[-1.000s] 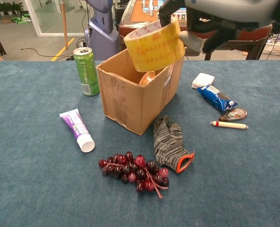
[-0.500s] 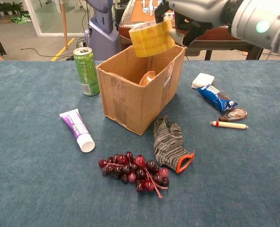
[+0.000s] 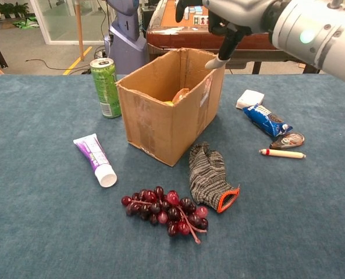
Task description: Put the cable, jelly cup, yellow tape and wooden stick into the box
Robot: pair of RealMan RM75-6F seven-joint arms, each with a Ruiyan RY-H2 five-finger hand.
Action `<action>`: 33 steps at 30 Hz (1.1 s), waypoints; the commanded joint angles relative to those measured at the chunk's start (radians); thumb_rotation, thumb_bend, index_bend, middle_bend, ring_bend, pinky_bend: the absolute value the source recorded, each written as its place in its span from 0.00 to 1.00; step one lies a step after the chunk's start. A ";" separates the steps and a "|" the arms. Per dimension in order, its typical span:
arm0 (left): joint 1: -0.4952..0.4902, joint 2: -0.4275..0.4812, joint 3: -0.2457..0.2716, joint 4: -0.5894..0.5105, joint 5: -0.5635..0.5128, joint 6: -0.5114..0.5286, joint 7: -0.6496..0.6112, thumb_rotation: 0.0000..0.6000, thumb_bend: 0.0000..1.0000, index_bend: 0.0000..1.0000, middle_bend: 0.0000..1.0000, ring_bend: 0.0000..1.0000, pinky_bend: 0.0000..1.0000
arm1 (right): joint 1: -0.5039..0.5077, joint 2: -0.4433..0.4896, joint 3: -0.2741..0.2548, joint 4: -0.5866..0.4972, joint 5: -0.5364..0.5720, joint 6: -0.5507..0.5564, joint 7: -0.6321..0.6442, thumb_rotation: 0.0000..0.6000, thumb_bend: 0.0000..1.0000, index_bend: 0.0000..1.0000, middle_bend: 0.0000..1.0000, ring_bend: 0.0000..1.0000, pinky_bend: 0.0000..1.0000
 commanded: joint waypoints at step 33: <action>-0.005 -0.004 -0.006 0.008 -0.019 -0.012 -0.001 1.00 0.13 0.27 0.40 0.30 0.50 | -0.315 0.186 -0.245 -0.061 0.030 0.009 0.081 1.00 0.94 0.44 1.00 1.00 1.00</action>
